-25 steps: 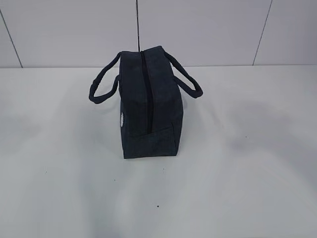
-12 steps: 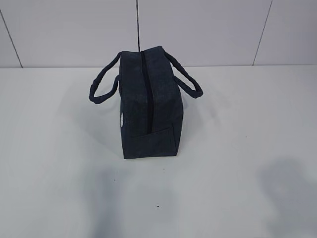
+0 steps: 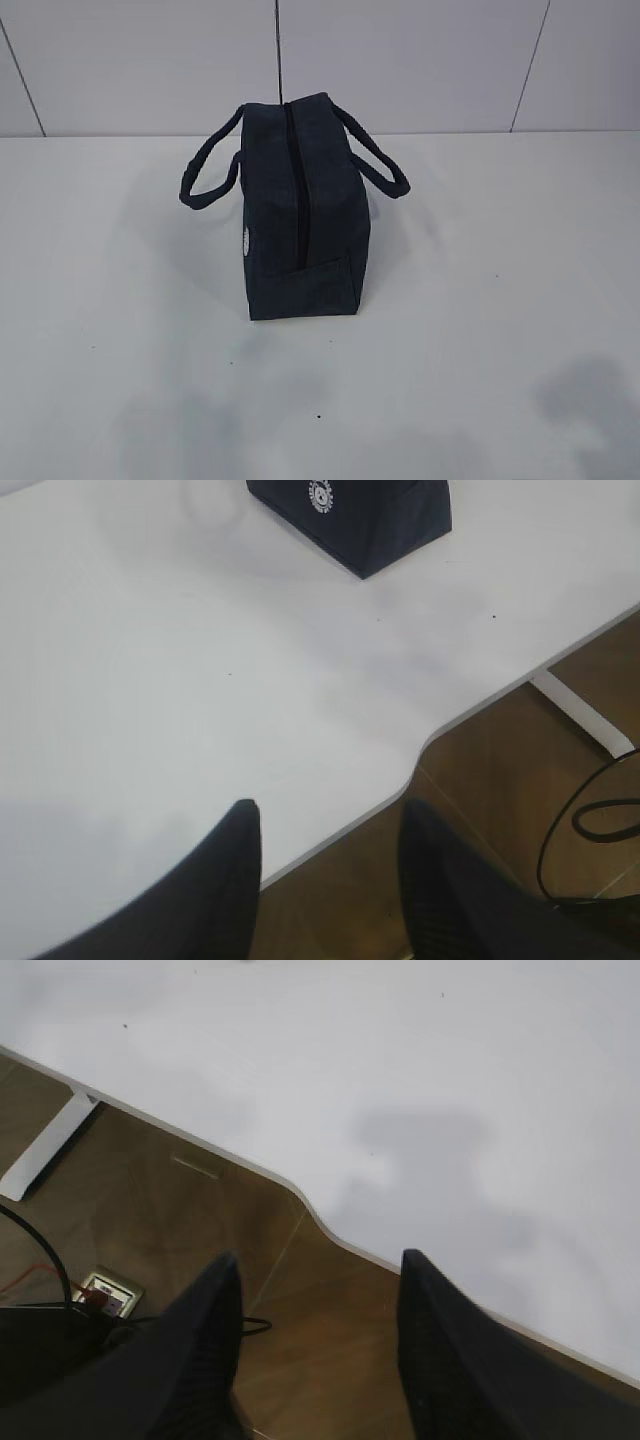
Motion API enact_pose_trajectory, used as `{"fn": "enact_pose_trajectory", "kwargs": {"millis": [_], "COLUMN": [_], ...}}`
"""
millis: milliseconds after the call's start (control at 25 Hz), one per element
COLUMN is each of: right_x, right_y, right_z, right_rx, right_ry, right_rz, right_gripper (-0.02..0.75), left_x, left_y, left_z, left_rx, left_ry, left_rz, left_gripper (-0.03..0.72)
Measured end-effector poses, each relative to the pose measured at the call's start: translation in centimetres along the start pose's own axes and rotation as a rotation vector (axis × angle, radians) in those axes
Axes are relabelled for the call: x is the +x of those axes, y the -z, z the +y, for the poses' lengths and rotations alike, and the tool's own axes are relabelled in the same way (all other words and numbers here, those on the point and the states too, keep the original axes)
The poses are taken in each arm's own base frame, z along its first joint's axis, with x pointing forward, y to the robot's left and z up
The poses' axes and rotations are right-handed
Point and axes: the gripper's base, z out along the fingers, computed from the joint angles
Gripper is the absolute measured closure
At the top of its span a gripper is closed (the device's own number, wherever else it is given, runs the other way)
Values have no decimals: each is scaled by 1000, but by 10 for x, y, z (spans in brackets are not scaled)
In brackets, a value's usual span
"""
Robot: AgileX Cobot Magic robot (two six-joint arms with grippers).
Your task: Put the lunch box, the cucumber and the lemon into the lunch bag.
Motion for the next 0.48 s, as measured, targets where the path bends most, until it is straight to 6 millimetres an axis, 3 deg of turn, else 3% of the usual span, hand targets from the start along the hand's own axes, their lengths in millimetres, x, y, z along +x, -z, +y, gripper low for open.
{"fn": "enact_pose_trajectory", "kwargs": {"millis": [480], "right_x": [1], "right_y": [-14], "right_z": [-3], "right_rx": [32], "right_ry": [-15], "right_rz": [-48], "right_gripper": [355], "left_x": [-2], "left_y": [-8], "left_z": [3], "left_rx": [-28], "left_ry": [-2], "left_rz": [-53], "left_gripper": [386]}}
